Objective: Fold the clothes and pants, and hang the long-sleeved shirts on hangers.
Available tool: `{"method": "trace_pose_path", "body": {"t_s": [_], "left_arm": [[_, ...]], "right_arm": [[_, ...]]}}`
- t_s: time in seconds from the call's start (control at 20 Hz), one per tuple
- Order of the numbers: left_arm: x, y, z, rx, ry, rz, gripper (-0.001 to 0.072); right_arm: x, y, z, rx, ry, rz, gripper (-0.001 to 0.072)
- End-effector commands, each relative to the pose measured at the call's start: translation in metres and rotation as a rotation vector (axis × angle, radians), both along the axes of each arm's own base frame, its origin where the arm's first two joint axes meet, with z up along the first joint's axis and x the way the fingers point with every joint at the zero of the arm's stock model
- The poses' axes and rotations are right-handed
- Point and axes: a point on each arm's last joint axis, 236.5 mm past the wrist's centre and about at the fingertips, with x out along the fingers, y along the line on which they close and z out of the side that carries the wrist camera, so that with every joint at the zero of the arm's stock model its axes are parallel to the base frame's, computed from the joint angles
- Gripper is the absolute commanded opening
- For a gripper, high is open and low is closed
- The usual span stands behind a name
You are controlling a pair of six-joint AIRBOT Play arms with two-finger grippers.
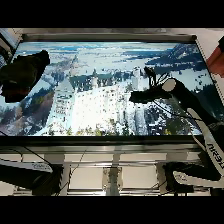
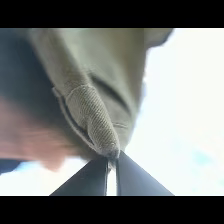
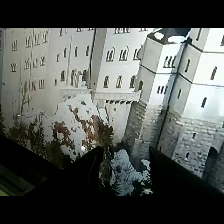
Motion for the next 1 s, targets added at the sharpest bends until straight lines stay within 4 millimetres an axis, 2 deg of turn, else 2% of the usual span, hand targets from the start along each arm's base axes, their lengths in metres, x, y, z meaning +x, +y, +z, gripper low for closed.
{"method": "trace_pose_path", "body": {"t_s": [0.0, 0.05, 0.15, 0.25, 0.3, 0.35, 0.45, 0.5, 0.6, 0.7, 0.95], "left_arm": [[-0.005, -0.082, 0.103, 0.059, -0.080, -0.216, 0.0033], [-0.009, -0.116, 0.138, 0.086, -0.113, -0.285, 0.0033], [-0.028, -0.191, 0.192, 0.110, -0.152, -0.435, 0.0033], [-0.060, -0.271, 0.217, 0.118, -0.140, -0.624, 0.0032], [-0.078, -0.304, 0.218, 0.108, -0.110, -0.704, 0.0032], [-0.097, -0.332, 0.209, 0.109, -0.041, -0.779, 0.0032], [-0.131, -0.369, 0.177, 0.149, 0.148, -0.895, 0.0032], [-0.141, -0.385, 0.163, 0.177, 0.215, -0.938, 0.0032], [-0.162, -0.432, 0.147, 0.205, 0.261, -1.069, 0.0032], [-0.179, -0.469, 0.128, 0.261, 0.306, -1.177, 0.0034], [-0.202, -0.525, 0.079, 0.410, 0.372, -1.402, 0.0034]], "right_arm": [[-0.014, -0.006, -0.007, -0.047, 0.042, 0.049, 0.0345], [-0.021, -0.011, -0.011, -0.075, 0.063, 0.074, 0.0345], [-0.041, -0.018, -0.016, -0.123, 0.100, 0.170, 0.0344], [-0.058, -0.027, -0.011, -0.171, 0.107, 0.265, 0.0319], [-0.063, -0.033, -0.005, -0.198, 0.088, 0.298, 0.0313], [-0.064, -0.041, 0.004, -0.236, 0.051, 0.319, 0.0312], [-0.062, -0.061, 0.025, -0.323, -0.038, 0.316, 0.0313], [-0.061, -0.072, 0.037, -0.367, -0.082, 0.311, 0.0313], [-0.060, -0.092, 0.061, -0.438, -0.164, 0.286, 0.0313], [-0.061, -0.110, 0.079, -0.441, -0.202, 0.225, 0.0314], [-0.068, -0.173, 0.100, -0.462, -0.195, 0.053, 0.0314]]}}
